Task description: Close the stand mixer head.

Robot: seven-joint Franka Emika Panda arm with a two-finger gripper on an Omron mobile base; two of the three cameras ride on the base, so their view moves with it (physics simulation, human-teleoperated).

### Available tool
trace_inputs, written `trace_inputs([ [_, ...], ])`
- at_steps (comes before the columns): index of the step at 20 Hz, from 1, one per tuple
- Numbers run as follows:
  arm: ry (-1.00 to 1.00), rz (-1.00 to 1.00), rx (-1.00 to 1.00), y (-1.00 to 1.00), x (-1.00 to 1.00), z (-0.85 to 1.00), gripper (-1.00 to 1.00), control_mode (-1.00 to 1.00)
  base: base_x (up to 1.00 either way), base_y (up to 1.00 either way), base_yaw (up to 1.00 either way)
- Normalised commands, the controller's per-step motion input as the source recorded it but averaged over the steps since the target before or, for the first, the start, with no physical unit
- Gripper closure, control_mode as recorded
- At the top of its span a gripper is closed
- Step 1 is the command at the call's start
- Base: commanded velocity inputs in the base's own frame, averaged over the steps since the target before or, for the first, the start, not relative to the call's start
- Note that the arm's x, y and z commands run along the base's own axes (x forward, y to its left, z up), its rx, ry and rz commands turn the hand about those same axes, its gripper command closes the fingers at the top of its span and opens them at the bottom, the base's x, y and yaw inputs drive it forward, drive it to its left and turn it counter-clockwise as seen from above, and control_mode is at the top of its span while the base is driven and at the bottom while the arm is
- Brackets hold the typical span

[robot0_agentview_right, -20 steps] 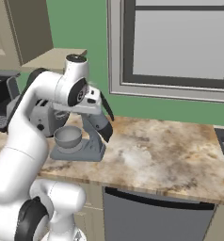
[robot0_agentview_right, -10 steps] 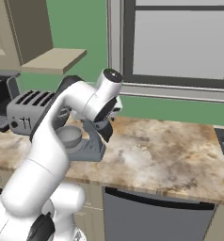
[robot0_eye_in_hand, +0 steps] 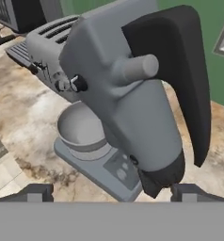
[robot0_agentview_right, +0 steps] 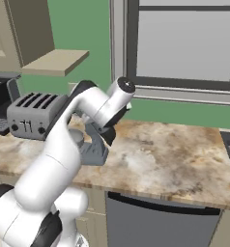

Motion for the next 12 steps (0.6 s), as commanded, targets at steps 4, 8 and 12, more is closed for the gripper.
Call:
trace_inputs([
  [4,0.0,0.07,0.0,0.0,0.45,-0.03,-1.0,-1.0,0.0,0.0,0.0],
  [8,0.0,0.08,0.0,0.0,0.49,-0.07,-1.0,-1.0,0.0,0.0,0.0],
  [12,-0.04,0.09,0.0,0.0,0.39,-0.02,-1.0,-1.0,0.0,0.0,0.0],
])
